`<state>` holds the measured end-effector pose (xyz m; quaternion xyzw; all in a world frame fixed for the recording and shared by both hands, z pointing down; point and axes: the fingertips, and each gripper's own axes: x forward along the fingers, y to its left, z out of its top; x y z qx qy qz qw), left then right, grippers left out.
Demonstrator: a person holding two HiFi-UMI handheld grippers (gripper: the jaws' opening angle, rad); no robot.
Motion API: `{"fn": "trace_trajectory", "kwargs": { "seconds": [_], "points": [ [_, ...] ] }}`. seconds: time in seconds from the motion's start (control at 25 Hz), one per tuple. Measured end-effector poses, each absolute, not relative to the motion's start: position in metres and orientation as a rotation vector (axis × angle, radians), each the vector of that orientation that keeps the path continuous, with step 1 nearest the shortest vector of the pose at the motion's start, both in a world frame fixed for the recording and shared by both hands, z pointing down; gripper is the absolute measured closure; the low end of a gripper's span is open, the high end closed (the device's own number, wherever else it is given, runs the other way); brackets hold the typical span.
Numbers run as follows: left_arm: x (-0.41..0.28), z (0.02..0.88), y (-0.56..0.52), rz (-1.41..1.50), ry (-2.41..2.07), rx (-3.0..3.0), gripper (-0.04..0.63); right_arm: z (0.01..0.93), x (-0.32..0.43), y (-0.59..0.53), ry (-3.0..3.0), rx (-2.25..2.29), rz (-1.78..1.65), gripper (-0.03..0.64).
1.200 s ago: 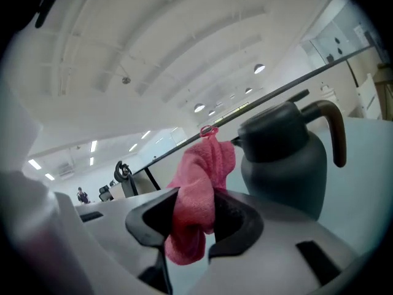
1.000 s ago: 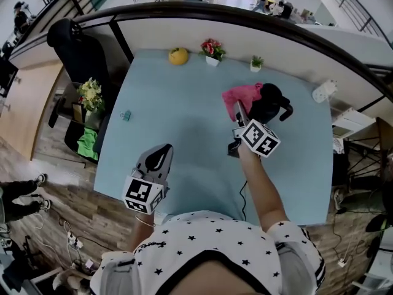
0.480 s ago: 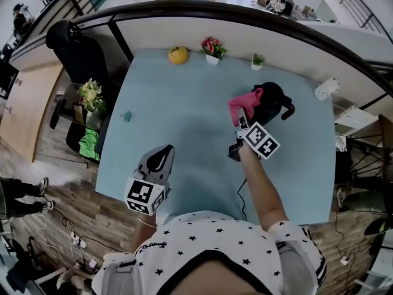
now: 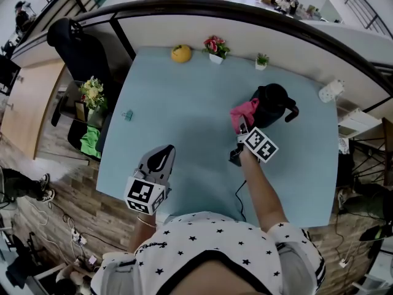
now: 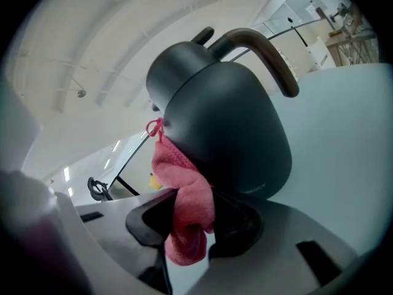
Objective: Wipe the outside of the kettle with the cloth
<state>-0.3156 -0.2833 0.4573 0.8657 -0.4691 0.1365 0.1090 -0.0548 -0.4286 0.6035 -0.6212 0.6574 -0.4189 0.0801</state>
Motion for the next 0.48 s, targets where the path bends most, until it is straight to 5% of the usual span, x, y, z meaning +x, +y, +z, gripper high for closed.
{"fn": "trace_trajectory", "kwargs": {
  "seconds": [0.48],
  "points": [
    [-0.315,0.460,-0.287,0.421,-1.386,2.534,0.565,0.640,-0.054,-0.420,2.043,-1.945,-1.298,0.482]
  ]
}}
